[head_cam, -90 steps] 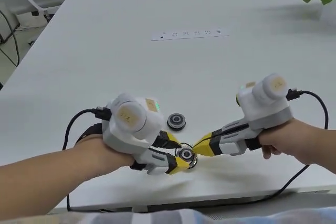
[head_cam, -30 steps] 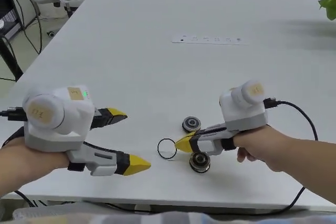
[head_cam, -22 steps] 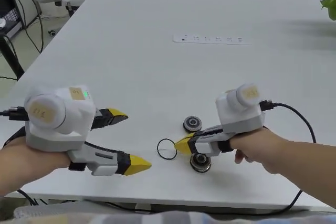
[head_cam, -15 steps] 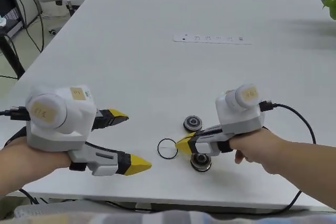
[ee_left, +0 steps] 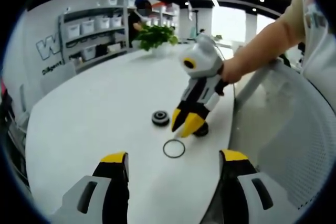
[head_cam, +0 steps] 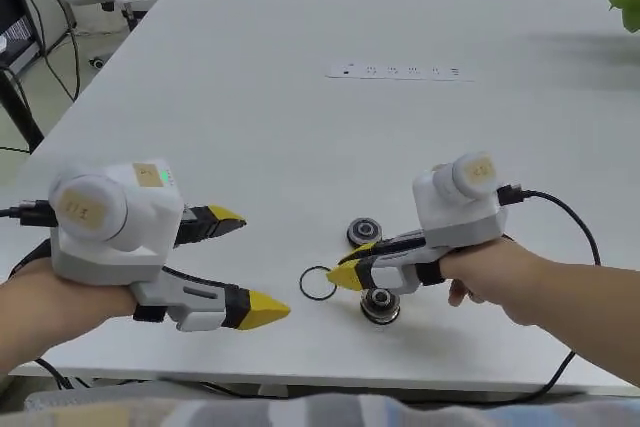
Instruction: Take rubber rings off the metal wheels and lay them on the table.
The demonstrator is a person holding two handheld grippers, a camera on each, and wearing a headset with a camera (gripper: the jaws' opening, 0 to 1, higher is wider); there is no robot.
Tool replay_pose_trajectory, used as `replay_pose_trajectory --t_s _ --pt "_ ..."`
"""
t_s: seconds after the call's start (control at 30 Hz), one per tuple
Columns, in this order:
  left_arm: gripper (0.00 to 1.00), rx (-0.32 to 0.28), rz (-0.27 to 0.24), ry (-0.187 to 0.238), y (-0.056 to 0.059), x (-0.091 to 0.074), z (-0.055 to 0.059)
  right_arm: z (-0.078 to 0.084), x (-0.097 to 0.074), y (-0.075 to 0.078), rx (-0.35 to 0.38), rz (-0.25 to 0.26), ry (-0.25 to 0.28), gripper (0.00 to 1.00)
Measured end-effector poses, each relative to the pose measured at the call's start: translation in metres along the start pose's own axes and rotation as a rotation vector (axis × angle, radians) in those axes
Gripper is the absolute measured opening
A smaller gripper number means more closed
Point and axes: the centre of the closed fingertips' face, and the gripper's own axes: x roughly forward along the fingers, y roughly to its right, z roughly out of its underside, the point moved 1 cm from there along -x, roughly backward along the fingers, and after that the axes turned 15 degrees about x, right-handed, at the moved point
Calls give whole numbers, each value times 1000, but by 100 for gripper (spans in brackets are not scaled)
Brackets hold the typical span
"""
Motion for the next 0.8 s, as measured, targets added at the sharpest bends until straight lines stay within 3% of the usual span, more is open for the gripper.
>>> replay_pose_trajectory --t_s 0.4,0.8 --pt "70 23 31 -4 3 9 -8 -3 -30 -16 -2 -44 28 24" --pt "67 53 81 3 10 26 -24 12 -61 -7 -43 -27 8 27"
